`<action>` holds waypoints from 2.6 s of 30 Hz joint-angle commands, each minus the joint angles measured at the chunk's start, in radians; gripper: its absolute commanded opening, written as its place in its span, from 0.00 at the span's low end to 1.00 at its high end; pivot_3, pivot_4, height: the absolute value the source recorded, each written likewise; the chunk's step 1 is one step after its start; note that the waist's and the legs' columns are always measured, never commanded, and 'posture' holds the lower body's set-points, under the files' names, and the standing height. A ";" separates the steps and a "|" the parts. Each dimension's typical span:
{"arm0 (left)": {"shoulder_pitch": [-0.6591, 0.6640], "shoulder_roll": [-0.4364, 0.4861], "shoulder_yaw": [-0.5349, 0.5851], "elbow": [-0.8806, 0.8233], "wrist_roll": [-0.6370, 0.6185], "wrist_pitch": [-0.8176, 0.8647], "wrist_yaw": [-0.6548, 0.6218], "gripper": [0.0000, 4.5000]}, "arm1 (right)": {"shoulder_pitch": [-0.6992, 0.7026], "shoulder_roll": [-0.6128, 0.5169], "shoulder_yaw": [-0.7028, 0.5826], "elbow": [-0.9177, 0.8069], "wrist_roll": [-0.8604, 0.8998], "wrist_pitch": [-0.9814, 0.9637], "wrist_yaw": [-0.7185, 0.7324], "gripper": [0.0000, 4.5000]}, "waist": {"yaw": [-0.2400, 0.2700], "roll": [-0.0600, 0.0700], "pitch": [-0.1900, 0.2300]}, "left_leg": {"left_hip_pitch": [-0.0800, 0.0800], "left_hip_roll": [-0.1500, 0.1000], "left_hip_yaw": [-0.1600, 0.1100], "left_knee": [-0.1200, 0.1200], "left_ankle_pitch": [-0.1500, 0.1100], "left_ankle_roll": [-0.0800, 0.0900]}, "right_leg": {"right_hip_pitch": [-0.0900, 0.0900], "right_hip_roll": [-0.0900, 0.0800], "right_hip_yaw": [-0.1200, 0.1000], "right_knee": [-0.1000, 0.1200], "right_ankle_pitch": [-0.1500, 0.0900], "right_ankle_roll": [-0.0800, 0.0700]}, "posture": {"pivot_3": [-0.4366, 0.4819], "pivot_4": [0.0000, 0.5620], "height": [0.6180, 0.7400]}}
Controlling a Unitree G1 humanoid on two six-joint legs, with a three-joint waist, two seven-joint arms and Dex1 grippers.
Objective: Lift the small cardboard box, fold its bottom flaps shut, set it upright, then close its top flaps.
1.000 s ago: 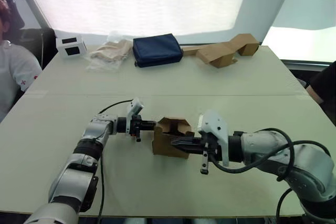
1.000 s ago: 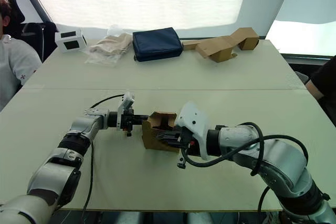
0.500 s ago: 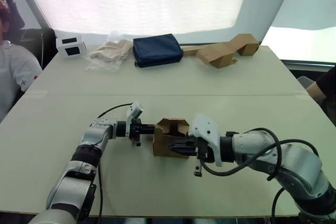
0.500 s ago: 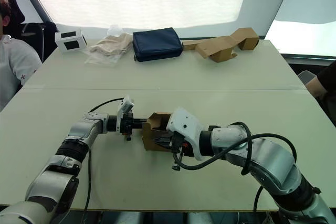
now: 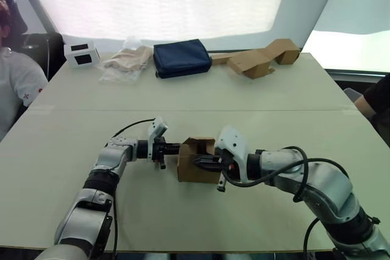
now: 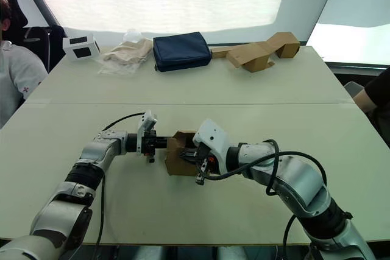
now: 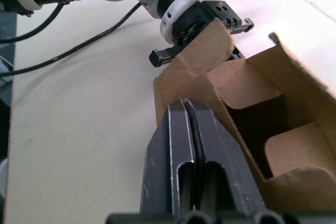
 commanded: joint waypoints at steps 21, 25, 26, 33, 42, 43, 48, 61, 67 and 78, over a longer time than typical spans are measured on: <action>0.271 0.250 0.154 -0.858 -0.379 0.455 0.161 0.00 | -0.008 0.008 -0.033 0.117 -0.066 -0.098 0.109 0.00 | 0.000 0.000 0.000 | 0.001 -0.003 0.001 -0.002 0.000 -0.001 | 0.001 -0.009 -0.001 -0.001 0.000 0.000 | 0.48 0.27 1.00; 0.272 0.238 0.118 -0.842 -0.369 0.431 0.175 0.00 | -0.019 0.018 -0.034 0.148 -0.089 -0.116 0.116 0.00 | 0.000 0.000 0.000 | 0.001 -0.003 0.001 -0.002 0.000 -0.001 | 0.001 -0.009 -0.002 -0.001 0.000 0.000 | 0.48 0.27 1.00; 0.268 0.240 0.115 -0.838 -0.372 0.429 0.175 0.00 | -0.021 0.020 -0.035 0.154 -0.093 -0.118 0.118 0.00 | -0.001 0.000 0.000 | 0.001 -0.003 0.001 -0.002 0.000 -0.001 | 0.001 -0.008 -0.002 -0.001 0.000 0.000 | 0.48 0.27 1.00; 0.293 0.258 0.095 -0.849 -0.373 0.422 0.166 0.00 | -0.004 0.033 -0.046 0.143 -0.101 -0.117 0.112 0.00 | -0.002 0.000 0.000 | 0.001 -0.003 0.001 -0.002 0.000 -0.001 | 0.001 -0.008 -0.002 -0.001 0.000 0.000 | 0.48 0.27 1.00; 0.320 0.264 0.055 -0.838 -0.355 0.385 0.166 0.00 | -0.002 0.031 -0.059 0.119 -0.099 -0.114 0.106 0.00 | -0.002 0.000 0.000 | 0.001 -0.003 0.001 -0.002 0.000 -0.001 | 0.001 -0.008 -0.002 -0.001 0.000 0.000 | 0.48 0.27 1.00; 0.318 0.263 0.051 -0.833 -0.351 0.379 0.170 0.00 | -0.004 0.030 -0.061 0.113 -0.095 -0.112 0.107 0.00 | -0.001 0.000 0.000 | 0.001 -0.003 0.001 -0.002 0.000 -0.001 | 0.001 -0.008 -0.002 -0.001 0.000 0.000 | 0.48 0.27 1.00; 0.313 0.257 0.041 -0.818 -0.345 0.366 0.171 0.00 | -0.017 -0.007 -0.186 0.039 0.067 -0.053 0.178 0.00 | 0.000 0.000 0.000 | 0.001 -0.003 0.001 -0.002 0.000 -0.001 | 0.001 -0.008 -0.002 -0.001 0.000 0.000 | 0.48 0.27 1.00; 0.330 0.243 0.027 -0.847 -0.356 0.364 0.178 0.00 | -0.141 -0.002 -0.107 0.201 -0.086 -0.101 0.073 0.00 | -0.002 0.000 0.000 | 0.001 -0.003 0.001 -0.003 0.000 -0.001 | 0.000 -0.008 -0.002 -0.001 0.000 0.000 | 0.48 0.27 1.00; 0.333 0.231 0.025 -0.849 -0.352 0.361 0.189 0.00 | -0.118 -0.022 -0.032 0.157 -0.117 -0.106 0.130 0.00 | -0.001 0.000 0.000 | 0.000 -0.003 0.001 -0.003 0.000 -0.001 | 0.000 -0.009 -0.002 -0.002 0.000 0.000 | 0.48 0.27 1.00; 0.273 0.191 0.141 -0.824 -0.482 0.448 0.260 0.00 | -0.070 -0.012 -0.017 0.125 -0.138 -0.105 0.128 0.00 | -0.001 0.000 0.000 | 0.000 -0.003 0.001 -0.003 0.000 -0.001 | 0.000 -0.009 -0.002 -0.002 0.000 0.000 | 0.48 0.27 1.00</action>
